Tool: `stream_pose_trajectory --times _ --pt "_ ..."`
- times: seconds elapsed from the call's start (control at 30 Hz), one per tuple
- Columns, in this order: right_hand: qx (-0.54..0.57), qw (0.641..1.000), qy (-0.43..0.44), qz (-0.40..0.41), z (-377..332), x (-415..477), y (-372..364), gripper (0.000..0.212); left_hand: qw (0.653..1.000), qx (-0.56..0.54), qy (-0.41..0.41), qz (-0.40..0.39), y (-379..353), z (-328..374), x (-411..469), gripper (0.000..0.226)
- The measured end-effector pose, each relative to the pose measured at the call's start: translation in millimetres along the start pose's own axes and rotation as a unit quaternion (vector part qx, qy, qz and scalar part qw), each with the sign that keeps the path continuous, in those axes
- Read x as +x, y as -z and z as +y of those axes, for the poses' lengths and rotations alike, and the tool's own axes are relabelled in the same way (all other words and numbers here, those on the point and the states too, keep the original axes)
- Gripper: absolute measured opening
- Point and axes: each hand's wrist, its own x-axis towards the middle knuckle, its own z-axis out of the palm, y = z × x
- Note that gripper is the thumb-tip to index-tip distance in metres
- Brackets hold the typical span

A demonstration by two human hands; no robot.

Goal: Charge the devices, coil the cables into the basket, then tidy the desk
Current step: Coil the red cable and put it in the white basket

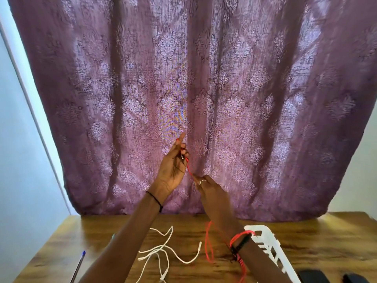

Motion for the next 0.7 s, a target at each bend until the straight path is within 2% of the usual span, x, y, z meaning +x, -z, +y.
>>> stream_pose_trajectory --times 0.1,0.2,0.3,0.37,0.4,0.43,0.5,0.53,0.57,0.63,0.67,0.7 --pt "-0.057 0.998 0.017 -0.033 -4.0 -1.7 5.8 0.043 0.984 0.176 -0.022 0.011 -1.6 -7.2 -4.1 0.037" --pt "-0.080 0.996 0.015 -0.026 -5.1 -0.8 13.8 0.035 0.926 0.370 -0.079 0.017 3.7 -11.7 -7.0 0.036" --pt "-0.088 0.996 0.020 -0.019 -5.4 -0.6 15.4 0.025 0.876 0.467 -0.116 0.024 1.3 -11.6 -12.9 0.028" --pt "-0.068 0.997 0.025 -0.018 -6.2 -0.9 14.7 0.026 0.838 0.530 -0.130 0.001 -3.5 -13.0 -17.8 0.020" --pt "-0.057 0.998 0.027 -0.017 -6.3 -0.7 13.7 0.027 0.804 0.578 -0.141 -0.017 -3.1 -14.5 -19.2 0.018" --pt "-0.042 0.998 0.032 -0.016 -5.9 0.3 12.7 0.028 0.755 0.636 -0.155 -0.035 -0.2 -15.8 -20.1 0.017" --pt "-0.018 0.999 0.042 -0.020 -3.0 4.0 11.5 0.027 0.629 0.753 -0.180 -0.064 6.4 -15.4 -21.9 0.019" --pt "-0.011 0.999 0.043 -0.022 -1.0 5.9 12.5 0.026 0.579 0.791 -0.184 -0.069 7.8 -13.0 -23.0 0.022" --pt "-0.004 0.999 0.043 -0.021 1.6 7.3 12.1 0.026 0.551 0.812 -0.178 -0.072 8.9 -9.9 -24.3 0.024" --pt "0.004 0.999 0.052 0.004 7.2 11.0 14.5 0.026 0.538 0.824 -0.159 -0.081 11.7 -5.7 -24.7 0.031" --pt "0.012 0.998 0.063 0.020 8.6 12.6 17.9 0.026 0.548 0.820 -0.141 -0.085 13.9 -4.0 -25.0 0.037" --pt "0.029 0.996 0.078 0.042 9.3 14.6 22.1 0.027 0.578 0.803 -0.115 -0.089 18.1 -3.8 -25.0 0.040"
